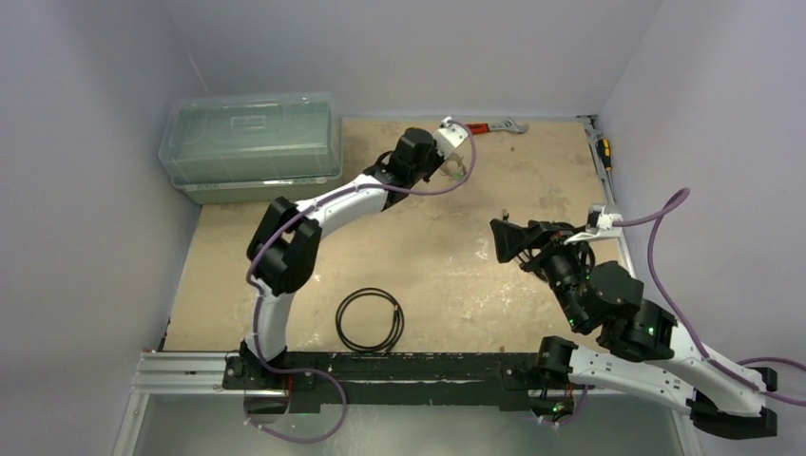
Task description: Put the keys on the keyring
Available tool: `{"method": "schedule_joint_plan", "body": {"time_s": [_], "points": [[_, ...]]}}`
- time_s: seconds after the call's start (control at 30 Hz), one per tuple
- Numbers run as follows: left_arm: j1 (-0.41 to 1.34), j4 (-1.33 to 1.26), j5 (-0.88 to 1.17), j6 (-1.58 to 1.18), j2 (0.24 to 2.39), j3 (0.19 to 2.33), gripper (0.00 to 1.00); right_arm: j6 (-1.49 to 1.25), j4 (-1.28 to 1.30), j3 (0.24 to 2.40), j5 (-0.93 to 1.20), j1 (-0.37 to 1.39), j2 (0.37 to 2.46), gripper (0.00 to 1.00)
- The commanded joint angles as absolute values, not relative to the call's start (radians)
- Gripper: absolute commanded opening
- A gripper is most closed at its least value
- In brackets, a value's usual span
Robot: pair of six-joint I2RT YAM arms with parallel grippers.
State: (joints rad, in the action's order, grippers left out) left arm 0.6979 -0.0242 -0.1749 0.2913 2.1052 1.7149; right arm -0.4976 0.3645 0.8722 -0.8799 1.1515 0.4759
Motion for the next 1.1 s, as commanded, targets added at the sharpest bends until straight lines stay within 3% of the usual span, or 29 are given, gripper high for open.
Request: {"method": "schedule_joint_plan", "body": {"time_s": [0.0, 0.1, 0.2, 0.77, 1.07], "points": [[0.729, -0.151, -0.131, 0.184, 1.922, 1.468, 0.00, -0.513, 0.349, 0.857, -0.918, 1.153, 0.460, 0.96], [0.755, -0.237, -0.110, 0.100, 1.851, 1.222, 0.00, -0.528, 0.355, 0.846, -0.925, 1.154, 0.456, 0.96], [0.803, -0.252, -0.140, 0.046, 1.823, 1.113, 0.00, -0.526, 0.341, 0.824, -0.935, 1.154, 0.451, 0.97], [0.887, -0.080, -0.098, -0.254, 1.691, 0.900, 0.00, -0.569, 0.361, 0.763, -0.939, 1.154, 0.485, 0.98], [0.887, -0.012, -0.299, -0.234, 1.674, 0.858, 0.00, -0.587, 0.307, 0.705, -0.923, 1.154, 0.535, 0.97]]}}
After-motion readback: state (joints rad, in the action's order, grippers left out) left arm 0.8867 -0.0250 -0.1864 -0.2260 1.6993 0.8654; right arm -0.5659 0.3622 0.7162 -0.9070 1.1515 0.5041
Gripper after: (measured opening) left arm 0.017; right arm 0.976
